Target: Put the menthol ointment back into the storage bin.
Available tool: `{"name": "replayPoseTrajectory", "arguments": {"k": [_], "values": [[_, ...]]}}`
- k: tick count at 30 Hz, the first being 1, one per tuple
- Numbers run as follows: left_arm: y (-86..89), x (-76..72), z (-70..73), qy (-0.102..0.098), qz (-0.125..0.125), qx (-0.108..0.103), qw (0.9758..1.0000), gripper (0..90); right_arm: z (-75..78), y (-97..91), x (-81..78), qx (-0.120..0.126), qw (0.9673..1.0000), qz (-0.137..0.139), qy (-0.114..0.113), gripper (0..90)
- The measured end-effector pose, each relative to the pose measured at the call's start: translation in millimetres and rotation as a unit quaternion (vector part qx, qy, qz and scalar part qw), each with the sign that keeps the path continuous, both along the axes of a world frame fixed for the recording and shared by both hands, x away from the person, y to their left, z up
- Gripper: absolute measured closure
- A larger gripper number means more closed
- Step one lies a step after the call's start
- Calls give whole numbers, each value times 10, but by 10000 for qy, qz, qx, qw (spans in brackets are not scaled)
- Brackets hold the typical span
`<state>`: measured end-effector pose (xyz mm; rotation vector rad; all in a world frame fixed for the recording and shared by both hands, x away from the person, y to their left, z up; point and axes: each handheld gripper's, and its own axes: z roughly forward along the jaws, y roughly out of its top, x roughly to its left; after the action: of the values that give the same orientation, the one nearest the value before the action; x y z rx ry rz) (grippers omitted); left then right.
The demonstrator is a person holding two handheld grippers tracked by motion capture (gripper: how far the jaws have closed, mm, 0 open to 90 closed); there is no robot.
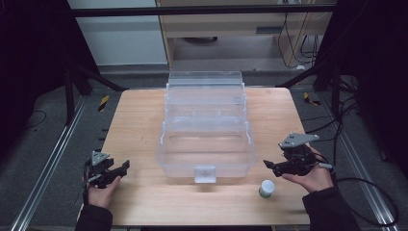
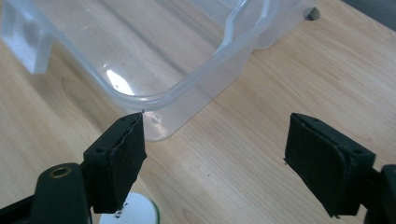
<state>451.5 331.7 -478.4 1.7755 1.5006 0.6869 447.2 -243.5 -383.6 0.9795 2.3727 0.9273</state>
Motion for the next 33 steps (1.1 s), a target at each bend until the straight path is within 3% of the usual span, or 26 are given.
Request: {"name": "replayPoseTrajectory", "arguments": {"k": [6,9,14,18,19,22,23,24,26,30,33], "values": [[-4,4,-9,35,-21,44,10000,339,11,63,-10,-214,9993,246,187,201],[-12,8,-11,45,-49,61,10000,337,-15,122,-15,-484,9973,426,339,198],[-22,16,-20,63,-78,77,9999,335,-5,150,-18,-556,9961,540,415,193],[-29,24,-26,79,-102,125,9998,334,-10,190,-27,-764,9922,781,596,211],[-30,27,-29,83,-105,126,9998,334,-29,217,-29,-859,9898,882,711,220],[-32,29,-33,100,-95,113,9998,334,-50,239,-32,-972,9874,976,784,232],[-32,30,-33,106,-105,110,9998,334,-72,261,-39,-1074,9848,1066,854,250],[-32,30,-33,106,-105,110,9998,333,-72,261,-39,-1074,9848,1066,854,250],[-31,32,-32,106,-122,130,9998,333,-88,279,-50,-1177,9817,1161,942,269],[-33,33,-34,127,-127,145,9997,332,-110,277,-52,-1168,9808,1171,1029,270],[-34,32,-33,126,-134,146,9997,332,-150,287,-64,-1298,9769,1244,1151,279]]}}
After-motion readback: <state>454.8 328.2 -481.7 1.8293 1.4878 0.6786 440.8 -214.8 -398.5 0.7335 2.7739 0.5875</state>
